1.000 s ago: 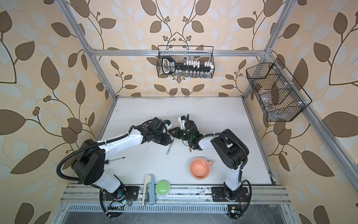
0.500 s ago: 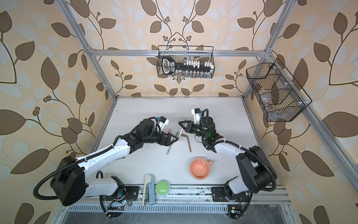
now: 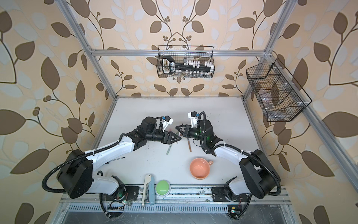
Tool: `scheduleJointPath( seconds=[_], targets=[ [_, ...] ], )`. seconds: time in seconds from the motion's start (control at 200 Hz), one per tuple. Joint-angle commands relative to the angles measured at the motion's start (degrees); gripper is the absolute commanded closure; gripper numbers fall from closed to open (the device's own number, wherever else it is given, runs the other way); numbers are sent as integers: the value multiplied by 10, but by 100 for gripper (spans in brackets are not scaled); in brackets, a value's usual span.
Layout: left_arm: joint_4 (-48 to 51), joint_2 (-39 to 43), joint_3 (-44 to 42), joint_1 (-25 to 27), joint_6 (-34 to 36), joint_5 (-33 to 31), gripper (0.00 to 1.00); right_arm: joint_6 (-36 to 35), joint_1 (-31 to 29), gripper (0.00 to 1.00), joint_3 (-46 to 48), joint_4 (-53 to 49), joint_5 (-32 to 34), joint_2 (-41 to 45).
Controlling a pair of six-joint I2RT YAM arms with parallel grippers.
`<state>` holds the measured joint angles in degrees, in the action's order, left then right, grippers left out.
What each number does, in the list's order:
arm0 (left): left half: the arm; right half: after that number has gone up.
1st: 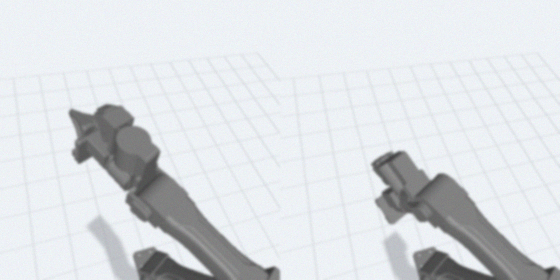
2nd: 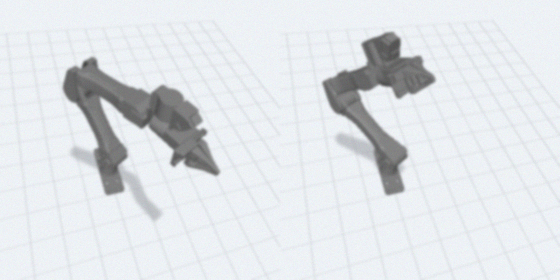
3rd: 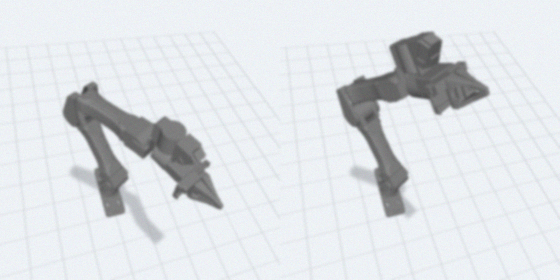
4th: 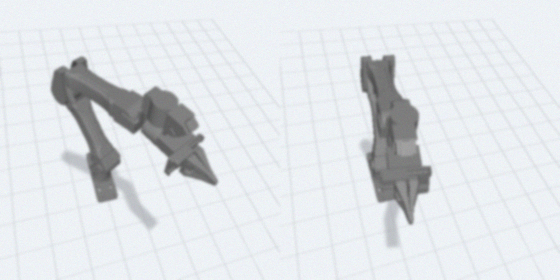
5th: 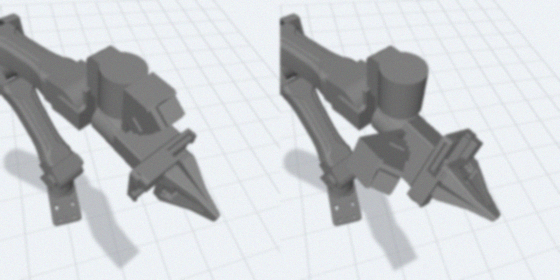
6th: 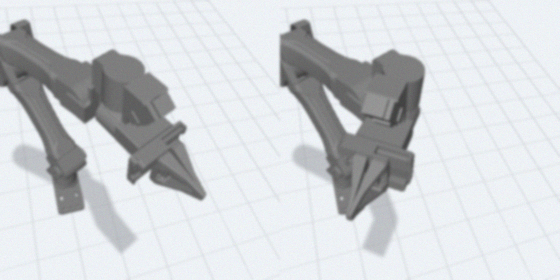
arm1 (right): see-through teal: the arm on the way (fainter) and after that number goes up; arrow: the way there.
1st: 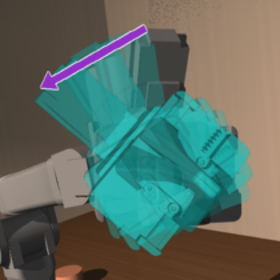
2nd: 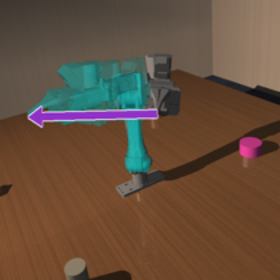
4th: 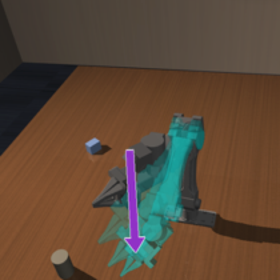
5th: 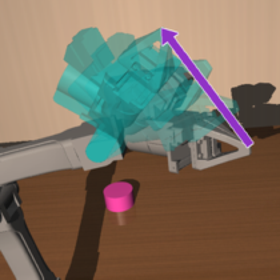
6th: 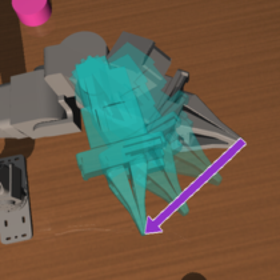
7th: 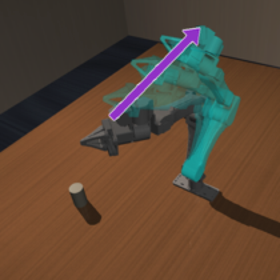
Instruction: Insert the pens into the pen caps
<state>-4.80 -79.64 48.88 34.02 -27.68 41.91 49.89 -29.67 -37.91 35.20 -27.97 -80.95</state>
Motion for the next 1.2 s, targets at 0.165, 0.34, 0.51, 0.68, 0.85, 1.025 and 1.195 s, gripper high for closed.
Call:
scheduleJointPath(
  seconds=[0.165,0.34,0.51,0.68,0.85,1.025,1.195],
  targets=[
    [16,12,22,-4,20,20,36,43,-1,100,7,80,5,-6],
    [23,12,23,-3,27,20,38,35,-13,100,-3,69,2,-12],
    [24,13,29,-4,29,24,47,41,-15,100,-5,81,2,-21],
    [29,15,31,-2,29,27,50,48,-20,100,-9,98,4,-34],
    [45,10,36,-3,34,27,50,55,-21,100,-9,118,5,-44],
    [50,6,38,-2,39,27,54,55,-22,100,-11,122,7,-45],
    [59,6,42,-1,46,26,72,54,-24,100,-18,118,5,-48]
  ],
)
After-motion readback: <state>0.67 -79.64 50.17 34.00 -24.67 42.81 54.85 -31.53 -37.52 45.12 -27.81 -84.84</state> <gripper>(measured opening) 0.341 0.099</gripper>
